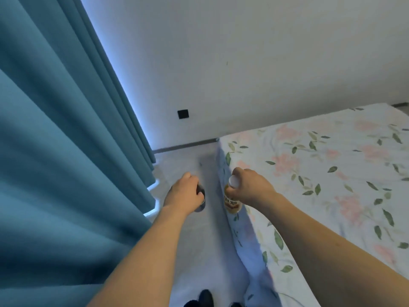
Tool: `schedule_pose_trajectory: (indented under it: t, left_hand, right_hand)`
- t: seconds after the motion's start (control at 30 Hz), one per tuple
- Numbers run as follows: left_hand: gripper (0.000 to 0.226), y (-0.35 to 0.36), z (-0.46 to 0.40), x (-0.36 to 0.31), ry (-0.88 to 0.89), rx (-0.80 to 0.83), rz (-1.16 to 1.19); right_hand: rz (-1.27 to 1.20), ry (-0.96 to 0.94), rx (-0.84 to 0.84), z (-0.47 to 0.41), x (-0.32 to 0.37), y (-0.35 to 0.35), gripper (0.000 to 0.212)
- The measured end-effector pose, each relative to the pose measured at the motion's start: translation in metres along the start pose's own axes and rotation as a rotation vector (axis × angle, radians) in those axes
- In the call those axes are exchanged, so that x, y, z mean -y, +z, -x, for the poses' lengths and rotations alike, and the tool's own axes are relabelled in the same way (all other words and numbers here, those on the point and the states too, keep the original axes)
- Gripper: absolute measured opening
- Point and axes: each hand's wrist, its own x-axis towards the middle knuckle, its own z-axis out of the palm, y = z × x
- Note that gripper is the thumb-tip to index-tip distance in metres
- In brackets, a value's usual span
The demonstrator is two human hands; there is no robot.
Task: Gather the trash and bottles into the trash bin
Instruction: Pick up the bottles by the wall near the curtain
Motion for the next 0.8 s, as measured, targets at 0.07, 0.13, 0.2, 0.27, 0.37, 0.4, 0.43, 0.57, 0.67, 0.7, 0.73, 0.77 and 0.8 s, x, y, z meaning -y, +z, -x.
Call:
schedule_pose_trajectory:
  t: [0.07,0.13,0.2,0.27,0.37,0.4,0.43,0.57,0.67,0.7,0.73,0.77,0.8]
  left_hand:
    - [0.011,-0.011,-0.017,0.023,-0.045,-0.001,-0.001]
    - [0.013,-0.024,-0.035,0.044,-0.075,-0.017,-0.005]
    - [0.011,-0.040,-0.055,0.064,-0.100,-0.031,0.000]
    - [0.011,-0.057,-0.079,0.081,-0.116,-0.063,0.008]
    - [0.015,-0.082,-0.117,0.097,-0.125,-0.105,0.027]
    - [0.015,-0.088,-0.130,0.100,-0.119,-0.107,0.032]
    - [0.014,-0.094,-0.142,0.102,-0.108,-0.113,0.034]
    - [0.011,-0.111,-0.200,0.113,-0.071,-0.107,0.010]
    - [0.019,-0.123,-0.249,0.119,-0.047,-0.109,-0.030]
    - [0.020,-0.127,-0.265,0.118,-0.035,-0.104,-0.043]
    - [0.020,-0.131,-0.280,0.118,-0.023,-0.090,-0.054]
    - [0.021,-0.137,-0.297,0.118,-0.006,-0.078,-0.065]
    - [0.021,-0.141,-0.314,0.119,0.010,-0.070,-0.075]
  right_hand:
    - [0.023,-0.050,0.021,-0.029,0.020,0.000,0.036]
    - [0.035,-0.084,0.028,-0.058,0.038,0.000,0.038]
    - [0.037,-0.095,0.039,-0.087,0.055,-0.003,0.038]
    - [0.040,-0.107,0.031,-0.116,0.071,-0.007,0.039]
    - [0.057,-0.128,0.025,-0.156,0.089,-0.016,0.043]
    - [0.055,-0.135,0.028,-0.169,0.092,-0.019,0.043]
    - [0.055,-0.139,0.026,-0.182,0.096,-0.022,0.042]
    - [0.075,-0.136,0.002,-0.244,0.106,-0.038,0.039]
    - [0.068,-0.145,-0.010,-0.293,0.110,-0.052,0.039]
    - [0.070,-0.147,-0.008,-0.308,0.110,-0.057,0.039]
    - [0.074,-0.143,-0.001,-0.323,0.111,-0.061,0.039]
    - [0.074,-0.138,0.002,-0.339,0.111,-0.066,0.039]
    - [0.073,-0.128,0.006,-0.353,0.111,-0.070,0.039]
